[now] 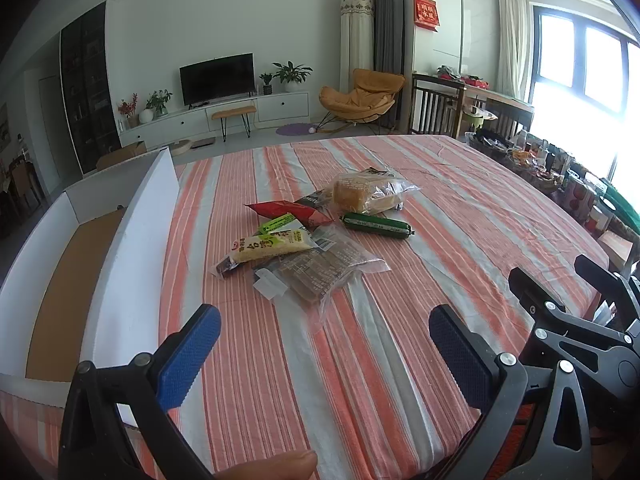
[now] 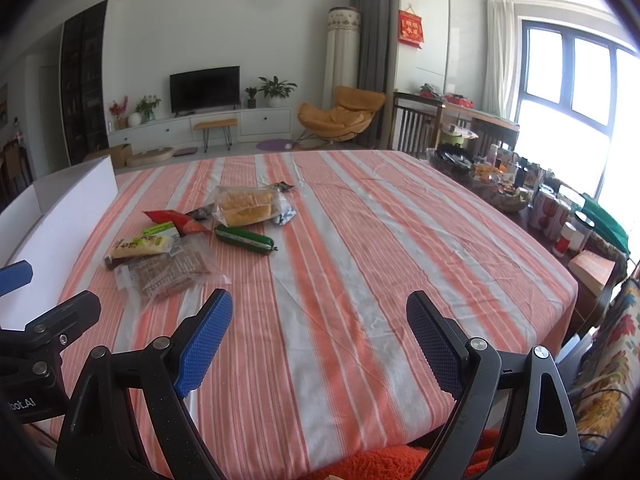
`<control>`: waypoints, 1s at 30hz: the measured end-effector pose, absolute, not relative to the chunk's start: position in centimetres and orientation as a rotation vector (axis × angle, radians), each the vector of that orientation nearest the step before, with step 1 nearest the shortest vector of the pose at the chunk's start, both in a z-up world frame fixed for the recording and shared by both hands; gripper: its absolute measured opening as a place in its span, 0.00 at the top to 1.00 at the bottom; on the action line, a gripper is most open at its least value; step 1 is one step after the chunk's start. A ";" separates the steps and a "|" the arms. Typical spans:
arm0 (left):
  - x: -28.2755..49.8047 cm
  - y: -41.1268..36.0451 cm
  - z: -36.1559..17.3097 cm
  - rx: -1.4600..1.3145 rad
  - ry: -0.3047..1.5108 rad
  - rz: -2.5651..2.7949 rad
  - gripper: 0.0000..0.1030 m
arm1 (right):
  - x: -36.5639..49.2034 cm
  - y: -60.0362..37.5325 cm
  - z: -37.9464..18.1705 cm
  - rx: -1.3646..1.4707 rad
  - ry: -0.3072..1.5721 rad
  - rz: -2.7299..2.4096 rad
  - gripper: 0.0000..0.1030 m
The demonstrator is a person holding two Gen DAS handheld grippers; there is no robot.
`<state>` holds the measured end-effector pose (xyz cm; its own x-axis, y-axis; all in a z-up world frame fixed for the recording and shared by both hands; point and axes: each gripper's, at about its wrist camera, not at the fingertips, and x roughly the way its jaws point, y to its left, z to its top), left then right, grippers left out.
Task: Organize snacks
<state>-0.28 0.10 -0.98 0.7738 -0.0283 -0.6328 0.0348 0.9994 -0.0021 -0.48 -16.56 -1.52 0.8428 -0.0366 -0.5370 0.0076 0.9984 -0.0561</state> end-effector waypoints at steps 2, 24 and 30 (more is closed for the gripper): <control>-0.3 0.1 -1.0 0.010 0.686 -0.033 0.00 | -0.5 -16.6 -1.5 -0.052 0.570 -0.023 0.11; -0.4 0.0 -0.9 0.011 0.686 -0.039 0.00 | -0.4 -16.5 -1.6 -0.052 0.575 -0.022 0.11; -0.4 0.0 -0.9 0.011 0.686 -0.038 0.00 | -0.4 -16.5 -1.7 -0.052 0.575 -0.022 0.11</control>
